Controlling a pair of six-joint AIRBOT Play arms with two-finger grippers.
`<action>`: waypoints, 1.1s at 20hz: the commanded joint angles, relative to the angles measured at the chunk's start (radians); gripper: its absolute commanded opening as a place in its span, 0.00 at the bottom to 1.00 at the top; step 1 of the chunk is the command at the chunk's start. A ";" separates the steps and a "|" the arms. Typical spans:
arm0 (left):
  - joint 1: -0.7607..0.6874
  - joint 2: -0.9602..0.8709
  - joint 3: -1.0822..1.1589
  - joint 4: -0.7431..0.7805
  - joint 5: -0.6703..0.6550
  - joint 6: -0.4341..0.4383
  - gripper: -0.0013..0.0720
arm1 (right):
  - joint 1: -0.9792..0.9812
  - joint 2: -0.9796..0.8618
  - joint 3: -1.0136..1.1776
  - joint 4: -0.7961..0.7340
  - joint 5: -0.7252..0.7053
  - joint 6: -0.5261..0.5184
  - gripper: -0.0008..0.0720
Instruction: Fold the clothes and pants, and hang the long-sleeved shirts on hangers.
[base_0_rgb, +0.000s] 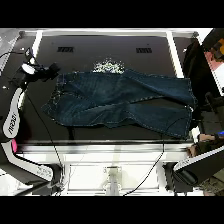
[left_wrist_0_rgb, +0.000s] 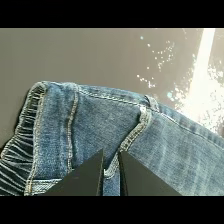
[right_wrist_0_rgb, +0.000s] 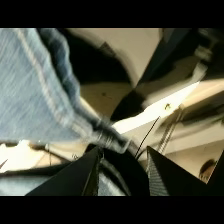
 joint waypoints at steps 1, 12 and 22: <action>-0.004 0.000 0.000 0.000 0.000 0.000 0.22 | 0.029 -0.021 -0.001 0.003 -0.052 -0.004 0.47; -0.004 0.000 0.000 0.000 -0.005 0.000 0.22 | 0.087 -0.023 0.042 0.238 -0.095 -0.008 0.04; -0.004 0.000 0.000 0.000 -0.005 0.000 0.22 | 0.094 0.010 0.278 0.226 -0.022 0.121 0.04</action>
